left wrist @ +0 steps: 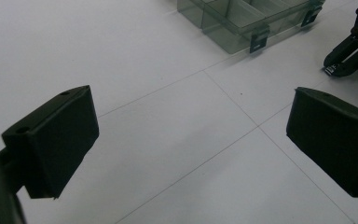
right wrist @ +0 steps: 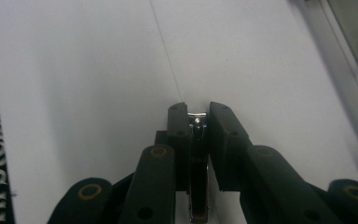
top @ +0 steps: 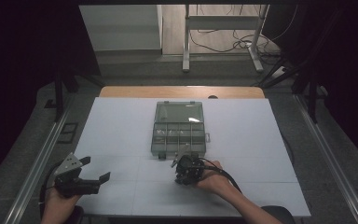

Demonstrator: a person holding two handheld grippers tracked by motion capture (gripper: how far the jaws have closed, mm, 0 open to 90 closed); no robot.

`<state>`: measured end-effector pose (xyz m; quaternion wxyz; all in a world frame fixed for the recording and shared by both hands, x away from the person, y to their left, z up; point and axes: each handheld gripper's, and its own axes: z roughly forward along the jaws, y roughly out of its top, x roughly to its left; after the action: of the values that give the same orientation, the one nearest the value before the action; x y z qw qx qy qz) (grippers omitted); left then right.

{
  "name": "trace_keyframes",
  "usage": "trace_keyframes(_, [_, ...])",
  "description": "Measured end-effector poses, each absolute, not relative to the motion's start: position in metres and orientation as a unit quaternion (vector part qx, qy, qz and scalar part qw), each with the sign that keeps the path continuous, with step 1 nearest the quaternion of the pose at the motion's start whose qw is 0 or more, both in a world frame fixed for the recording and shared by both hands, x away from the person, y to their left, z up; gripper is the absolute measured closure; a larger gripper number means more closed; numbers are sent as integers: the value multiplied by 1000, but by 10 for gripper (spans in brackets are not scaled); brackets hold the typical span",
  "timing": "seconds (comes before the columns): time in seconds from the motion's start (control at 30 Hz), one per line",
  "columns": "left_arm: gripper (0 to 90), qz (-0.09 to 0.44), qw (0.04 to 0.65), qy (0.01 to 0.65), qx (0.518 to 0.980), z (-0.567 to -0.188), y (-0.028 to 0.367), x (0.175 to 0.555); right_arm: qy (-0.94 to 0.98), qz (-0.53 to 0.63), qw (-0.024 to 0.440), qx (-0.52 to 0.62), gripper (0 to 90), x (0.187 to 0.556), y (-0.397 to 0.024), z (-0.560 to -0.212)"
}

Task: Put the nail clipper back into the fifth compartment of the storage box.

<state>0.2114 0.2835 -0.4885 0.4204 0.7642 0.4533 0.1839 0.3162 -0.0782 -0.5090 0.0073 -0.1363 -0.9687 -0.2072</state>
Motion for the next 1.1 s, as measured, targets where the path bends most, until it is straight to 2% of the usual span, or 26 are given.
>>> trace_keyframes(0.33, [28,182,421,454,764,-489,284,212,-959,-230,14,-168,784,317,-84,-509])
trace_keyframes(1.1, [28,182,418,455,765,-489,283,212,-931,-298,9,-213,785,323,-96,-484])
